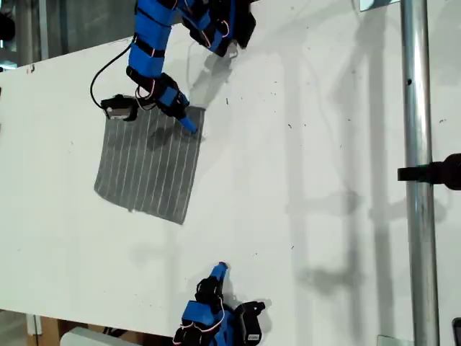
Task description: Grasp corners of a towel and fold twice.
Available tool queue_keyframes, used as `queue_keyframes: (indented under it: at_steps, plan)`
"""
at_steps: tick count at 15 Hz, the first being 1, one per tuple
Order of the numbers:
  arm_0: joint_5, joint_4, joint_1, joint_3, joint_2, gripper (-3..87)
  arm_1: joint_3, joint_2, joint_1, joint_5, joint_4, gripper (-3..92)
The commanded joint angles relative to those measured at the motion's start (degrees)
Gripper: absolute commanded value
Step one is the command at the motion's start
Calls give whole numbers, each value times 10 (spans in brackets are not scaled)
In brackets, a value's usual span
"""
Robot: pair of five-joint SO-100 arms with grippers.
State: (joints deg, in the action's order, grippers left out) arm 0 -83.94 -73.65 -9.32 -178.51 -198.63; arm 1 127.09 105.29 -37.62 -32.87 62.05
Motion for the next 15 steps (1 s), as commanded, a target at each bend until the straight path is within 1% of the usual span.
queue_keyframes:
  at_steps: [1, 2, 4, 5, 6, 7, 10, 12, 15]
  plan:
    - [-5, -3, 3, -2, -3, -15, -18, -50, -12, 7, -39, 380]
    - [-6, -3, 3, -2, -3, -15, -26, -74, -15, 9, -49, 368]
    - [-10, -3, 5, -2, -3, -15, -60, -119, -14, 14, -40, 324]
    - [-11, -3, 5, -2, -3, -15, -81, -144, -10, 18, -29, 286]
    - [-11, -3, 4, -2, -3, -15, -102, -171, -2, 20, -16, 192]
    - [-11, -3, 3, -2, -3, -15, -120, -187, 4, 18, -3, -2]
    - [-7, 5, -16, 0, -3, -16, -120, -181, 24, 15, -13, -2]
    - [-17, 25, -14, 19, -2, -16, -121, -181, 33, 15, -21, -2]
    - [-21, 8, -26, 91, 12, -17, -120, -181, 35, 17, -25, -2]
